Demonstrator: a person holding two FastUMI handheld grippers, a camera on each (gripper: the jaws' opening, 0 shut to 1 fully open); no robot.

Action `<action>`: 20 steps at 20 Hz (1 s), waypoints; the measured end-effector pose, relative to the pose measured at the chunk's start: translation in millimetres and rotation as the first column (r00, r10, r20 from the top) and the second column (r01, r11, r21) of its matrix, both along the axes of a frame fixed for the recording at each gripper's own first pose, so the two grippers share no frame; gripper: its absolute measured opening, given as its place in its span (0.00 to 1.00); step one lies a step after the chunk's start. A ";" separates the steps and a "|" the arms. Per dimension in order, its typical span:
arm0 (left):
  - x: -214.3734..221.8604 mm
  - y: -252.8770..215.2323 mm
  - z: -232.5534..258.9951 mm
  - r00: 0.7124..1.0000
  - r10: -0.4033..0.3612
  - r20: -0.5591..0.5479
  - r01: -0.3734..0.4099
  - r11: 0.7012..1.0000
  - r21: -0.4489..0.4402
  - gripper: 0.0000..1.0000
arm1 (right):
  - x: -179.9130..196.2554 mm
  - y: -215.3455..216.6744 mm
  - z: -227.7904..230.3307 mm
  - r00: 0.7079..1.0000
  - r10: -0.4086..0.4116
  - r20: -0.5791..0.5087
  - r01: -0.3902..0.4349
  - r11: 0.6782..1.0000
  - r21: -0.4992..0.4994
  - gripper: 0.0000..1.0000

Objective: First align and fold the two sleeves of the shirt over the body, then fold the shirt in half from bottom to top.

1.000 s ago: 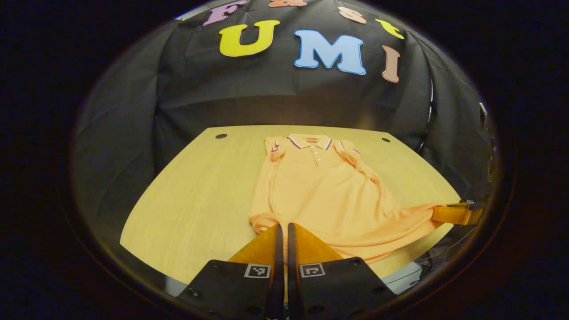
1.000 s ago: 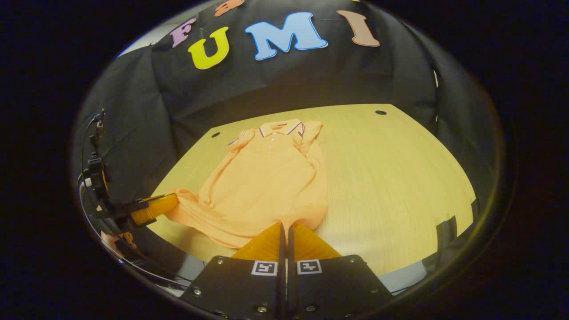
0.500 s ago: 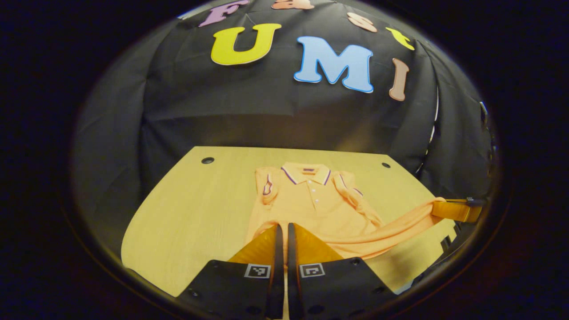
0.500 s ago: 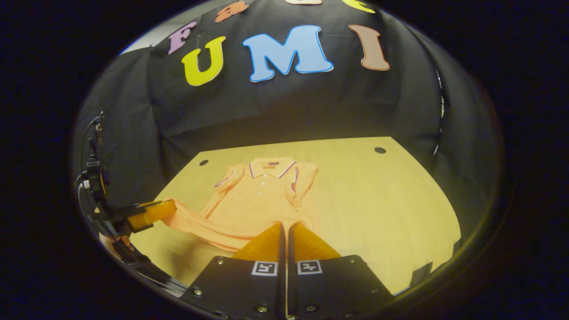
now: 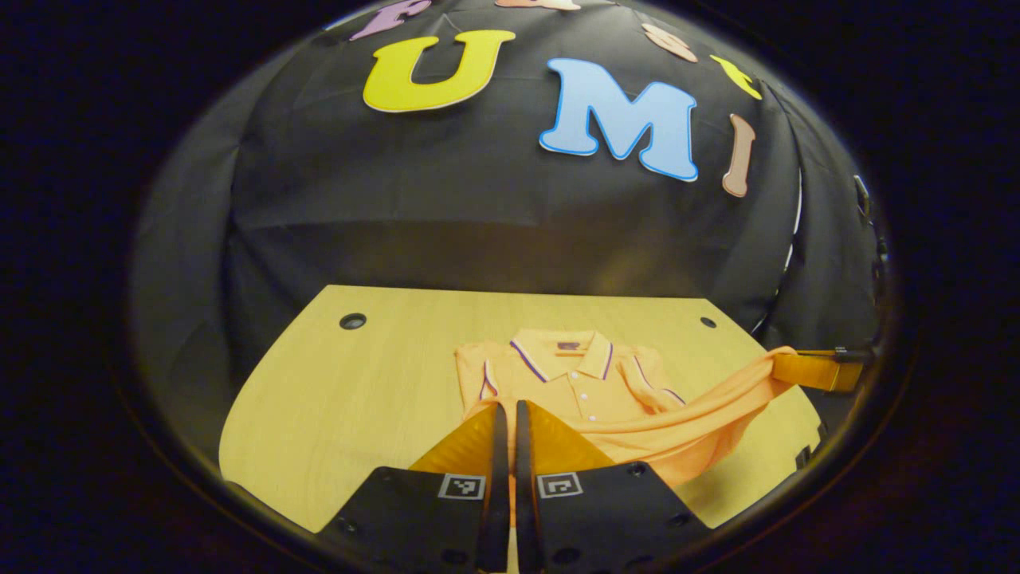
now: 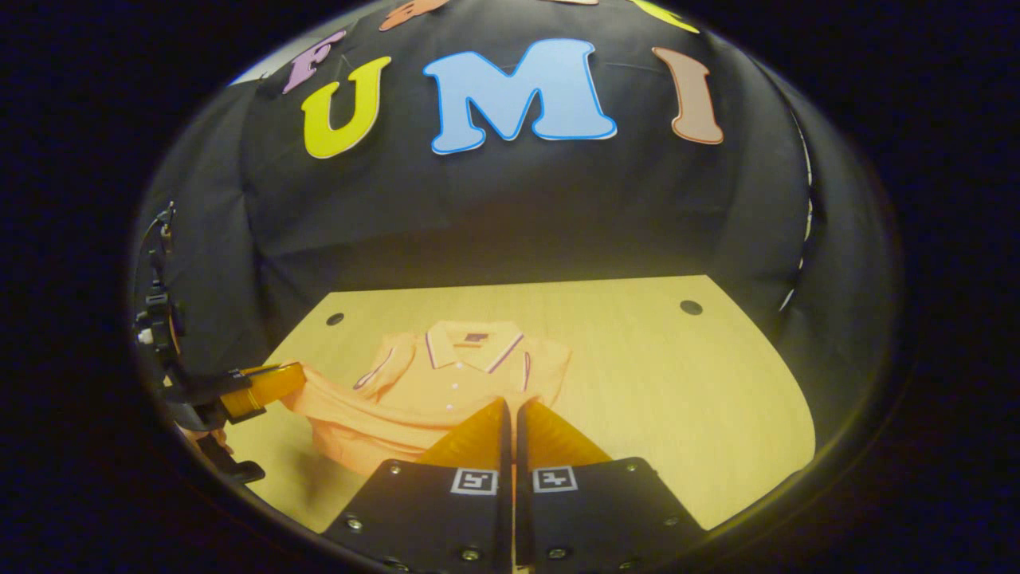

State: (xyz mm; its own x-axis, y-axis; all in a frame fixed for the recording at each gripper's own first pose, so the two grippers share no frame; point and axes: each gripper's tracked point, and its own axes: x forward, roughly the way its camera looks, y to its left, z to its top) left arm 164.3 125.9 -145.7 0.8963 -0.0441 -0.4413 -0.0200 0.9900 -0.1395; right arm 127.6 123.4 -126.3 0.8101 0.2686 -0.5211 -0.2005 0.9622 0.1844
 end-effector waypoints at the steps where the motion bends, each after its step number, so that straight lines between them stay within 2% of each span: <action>1: 11.6 3.1 -0.5 1.000 0.003 0.005 -0.003 1.000 -0.008 0.10 | 11.2 3.9 -0.5 1.000 -0.001 0.003 0.001 1.000 -0.006 0.01; 12: 123.3 28.1 -14.9 0.992 0.061 0.110 -0.054 0.996 -0.065 0.10 | 120.7 23.0 -13.4 0.994 -0.077 0.077 0.082 0.995 -0.065 0.02; 16: 148.5 30.0 -21.4 0.985 0.071 0.158 -0.063 0.997 -0.053 0.10 | 149.2 26.6 -24.7 0.988 -0.109 0.114 0.117 0.991 -0.064 0.02; 20: 169.1 38.4 -32.7 0.975 0.101 0.197 -0.097 0.995 -0.028 0.09 | 168.9 30.5 -44.8 0.986 -0.109 0.130 0.124 0.986 -0.108 0.02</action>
State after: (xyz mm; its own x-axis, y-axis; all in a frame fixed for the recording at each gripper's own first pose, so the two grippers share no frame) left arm 333.4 164.3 -178.4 0.9660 0.0432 -0.2551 -0.0883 0.9818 -0.1679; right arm 296.6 153.8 -171.2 0.8920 0.1128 -0.4377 -0.1001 0.9936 0.0519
